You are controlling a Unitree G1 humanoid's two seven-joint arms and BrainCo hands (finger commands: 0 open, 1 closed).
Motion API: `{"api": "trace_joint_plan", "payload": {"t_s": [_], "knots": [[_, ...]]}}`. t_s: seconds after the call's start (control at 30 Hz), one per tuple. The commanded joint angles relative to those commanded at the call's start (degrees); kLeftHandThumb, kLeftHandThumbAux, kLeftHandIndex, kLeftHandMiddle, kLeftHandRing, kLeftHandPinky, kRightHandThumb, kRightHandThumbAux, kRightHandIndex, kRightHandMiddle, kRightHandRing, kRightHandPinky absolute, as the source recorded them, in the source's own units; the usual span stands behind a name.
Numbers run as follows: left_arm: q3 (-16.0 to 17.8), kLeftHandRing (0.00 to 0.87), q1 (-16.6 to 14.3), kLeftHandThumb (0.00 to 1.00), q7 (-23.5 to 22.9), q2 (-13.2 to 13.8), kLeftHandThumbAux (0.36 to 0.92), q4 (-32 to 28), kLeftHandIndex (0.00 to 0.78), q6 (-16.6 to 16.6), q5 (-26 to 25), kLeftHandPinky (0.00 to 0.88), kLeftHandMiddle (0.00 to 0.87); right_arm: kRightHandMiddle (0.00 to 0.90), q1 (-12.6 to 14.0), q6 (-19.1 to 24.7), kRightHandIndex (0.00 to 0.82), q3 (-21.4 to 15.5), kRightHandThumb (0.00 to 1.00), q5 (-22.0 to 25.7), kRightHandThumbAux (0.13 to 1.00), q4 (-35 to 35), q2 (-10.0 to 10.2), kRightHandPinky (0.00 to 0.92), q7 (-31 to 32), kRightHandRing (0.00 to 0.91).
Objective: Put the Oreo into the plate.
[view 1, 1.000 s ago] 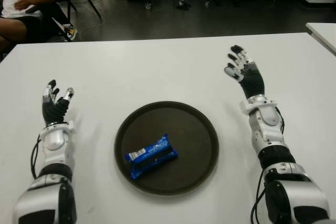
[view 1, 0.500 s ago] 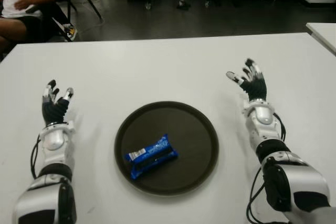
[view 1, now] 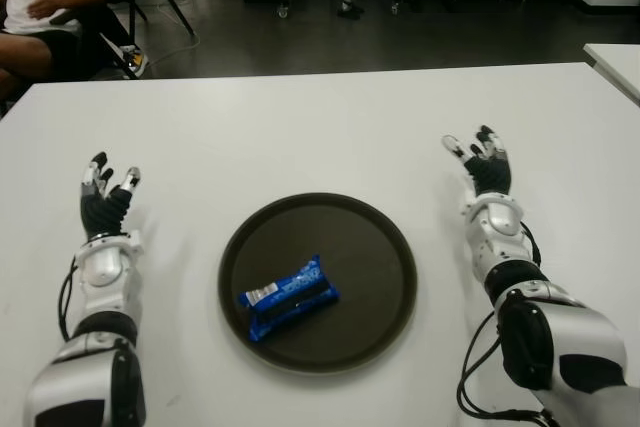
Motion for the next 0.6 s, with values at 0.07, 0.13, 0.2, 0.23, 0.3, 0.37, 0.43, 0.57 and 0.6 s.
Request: {"api": "trace_joint_plan", "payload": {"t_s": [0.07, 0.13, 0.2, 0.23, 0.3, 0.37, 0.43, 0.57, 0.6], "knots": [[0.0, 0.0, 0.0, 0.0, 0.1, 0.0, 0.679, -0.1, 0.0, 0.0, 0.0, 0.0, 0.0, 0.017, 0.0, -0.1, 0.006, -0.2, 0.0, -0.1, 0.778, 0.0, 0.0, 0.032, 0.1, 0.02], [-0.1, 0.0, 0.0, 0.0, 0.2, 0.0, 0.676, 0.0, 0.0, 0.0, 0.1, 0.0, 0.0, 0.014, 0.1, 0.0, 0.003, -0.4, 0.0, -0.2, 0.774, 0.0, 0.1, 0.029, 0.1, 0.017], [-0.2, 0.0, 0.0, 0.0, 0.5, 0.0, 0.672, 0.1, 0.0, 0.1, 0.2, 0.0, 0.0, 0.012, 0.1, 0.2, 0.001, -0.5, 0.0, -0.2, 0.775, 0.0, 0.2, 0.029, 0.0, 0.015], [-0.2, 0.0, 0.0, 0.0, 0.6, 0.1, 0.67, 0.2, 0.0, 0.2, 0.2, 0.0, 0.0, 0.011, 0.0, 0.6, 0.001, -0.7, 0.0, 0.0, 0.777, 0.1, 0.2, 0.03, -0.2, 0.015], [-0.2, 0.0, -0.1, 0.0, 0.7, 0.1, 0.664, 0.3, 0.0, 0.4, 0.2, 0.0, 0.0, 0.013, -0.2, 1.0, 0.0, -1.0, 0.0, 0.2, 0.783, 0.2, 0.3, 0.037, -0.4, 0.018], [-0.2, 0.0, -0.1, 0.0, 0.8, 0.1, 0.66, 0.3, 0.0, 0.5, 0.2, 0.0, 0.0, 0.015, -0.2, 1.3, 0.0, -1.4, 0.0, 0.3, 0.787, 0.2, 0.4, 0.042, -0.4, 0.021], [-0.2, 0.0, 0.0, 0.0, 0.8, 0.2, 0.657, 0.3, 0.0, 0.5, 0.2, 0.0, 0.0, 0.016, -0.1, 1.6, 0.0, -1.7, 0.0, 0.5, 0.791, 0.3, 0.5, 0.046, -0.4, 0.024], [-0.1, 0.0, 0.2, 0.0, 0.6, 0.2, 0.656, 0.3, 0.0, 0.2, 0.1, 0.0, 0.0, 0.01, 0.0, 1.9, 0.0, -2.1, 0.0, 0.6, 0.786, 0.3, 0.7, 0.044, -0.2, 0.024], [-0.1, 0.0, 0.3, 0.0, 0.6, 0.2, 0.656, 0.3, 0.0, 0.1, 0.0, 0.0, 0.0, 0.009, 0.0, 1.9, 0.0, -2.2, 0.0, 0.6, 0.785, 0.2, 0.7, 0.043, -0.2, 0.023]]}}
